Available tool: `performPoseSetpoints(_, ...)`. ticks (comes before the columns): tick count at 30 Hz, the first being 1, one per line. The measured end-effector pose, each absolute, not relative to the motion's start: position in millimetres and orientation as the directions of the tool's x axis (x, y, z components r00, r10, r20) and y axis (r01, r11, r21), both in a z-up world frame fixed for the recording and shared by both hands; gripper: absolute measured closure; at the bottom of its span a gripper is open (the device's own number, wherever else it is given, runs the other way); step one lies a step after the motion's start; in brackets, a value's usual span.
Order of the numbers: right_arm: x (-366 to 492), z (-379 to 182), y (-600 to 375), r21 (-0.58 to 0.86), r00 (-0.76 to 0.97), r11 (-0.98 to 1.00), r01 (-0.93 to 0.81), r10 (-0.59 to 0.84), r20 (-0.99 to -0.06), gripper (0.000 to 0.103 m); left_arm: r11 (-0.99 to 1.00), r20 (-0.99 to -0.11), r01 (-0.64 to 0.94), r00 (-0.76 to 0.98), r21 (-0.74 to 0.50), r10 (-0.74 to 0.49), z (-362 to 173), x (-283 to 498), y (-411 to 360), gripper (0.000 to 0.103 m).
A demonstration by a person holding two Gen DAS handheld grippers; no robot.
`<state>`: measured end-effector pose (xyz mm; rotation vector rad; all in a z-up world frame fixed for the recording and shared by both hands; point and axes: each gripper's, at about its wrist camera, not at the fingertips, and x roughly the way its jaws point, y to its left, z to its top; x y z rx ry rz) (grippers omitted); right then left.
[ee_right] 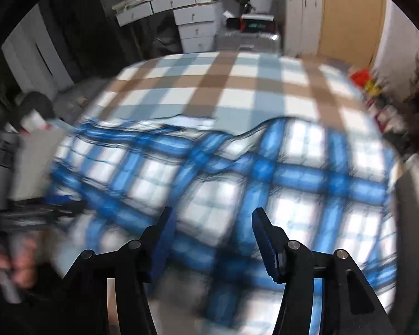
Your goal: Fold large clothes
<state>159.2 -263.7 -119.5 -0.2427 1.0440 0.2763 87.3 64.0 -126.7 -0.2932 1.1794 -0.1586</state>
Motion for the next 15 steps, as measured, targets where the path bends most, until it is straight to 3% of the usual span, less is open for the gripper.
performPoseSetpoints(4,170,-164,-254,-0.143,0.382,0.917,-0.372,0.010,-0.924,0.053,0.959,-0.854,0.065,0.442,-0.276,-0.275,-113,73,54,0.029)
performPoseSetpoints(10,197,-158,-275,-0.119,0.369,0.947,-0.297,0.000,-0.929,0.056,0.984,-0.917,0.086,0.359,-0.153,-0.174,-149,86,44,0.029)
performPoseSetpoints(15,204,-143,-287,-0.142,0.398,0.956,-0.258,-0.029,-0.917,0.056,0.984,-0.921,0.092,0.349,-0.153,-0.176,-154,93,49,0.028)
